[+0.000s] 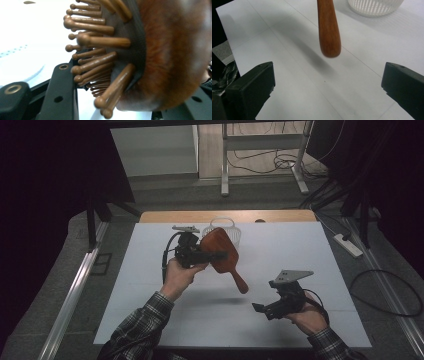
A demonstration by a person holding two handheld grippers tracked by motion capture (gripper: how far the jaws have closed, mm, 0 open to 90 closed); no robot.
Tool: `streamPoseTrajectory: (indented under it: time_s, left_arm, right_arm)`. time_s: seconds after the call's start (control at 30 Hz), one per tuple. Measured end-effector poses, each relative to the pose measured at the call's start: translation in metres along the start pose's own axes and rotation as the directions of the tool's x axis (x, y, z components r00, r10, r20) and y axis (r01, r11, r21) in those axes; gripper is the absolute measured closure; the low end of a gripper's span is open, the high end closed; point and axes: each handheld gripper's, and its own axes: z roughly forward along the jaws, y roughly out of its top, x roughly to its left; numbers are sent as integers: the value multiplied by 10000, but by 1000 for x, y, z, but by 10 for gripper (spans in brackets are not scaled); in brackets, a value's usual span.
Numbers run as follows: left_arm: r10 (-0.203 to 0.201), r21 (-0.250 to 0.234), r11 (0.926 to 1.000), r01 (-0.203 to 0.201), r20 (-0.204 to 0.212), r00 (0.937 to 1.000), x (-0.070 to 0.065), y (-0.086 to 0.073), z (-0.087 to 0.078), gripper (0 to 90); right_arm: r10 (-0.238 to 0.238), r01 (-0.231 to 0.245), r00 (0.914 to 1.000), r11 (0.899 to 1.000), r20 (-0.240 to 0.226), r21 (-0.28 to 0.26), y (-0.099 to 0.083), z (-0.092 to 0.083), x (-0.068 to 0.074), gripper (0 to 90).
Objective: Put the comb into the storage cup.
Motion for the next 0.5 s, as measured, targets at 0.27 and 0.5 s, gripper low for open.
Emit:
streamPoseTrajectory:
  time_s: [0.27,0.5]
  left_arm:
    - [-85,-94,9999,83,-160,9998,7,9,-5,515]
    - [-175,-269,9995,169,-252,9995,13,17,-10,514]
  right_arm:
    - [243,-248,9995,9994,218,245,-6,-8,-6,0]
    - [408,-441,9967,9980,696,464,-12,-15,-12,0]
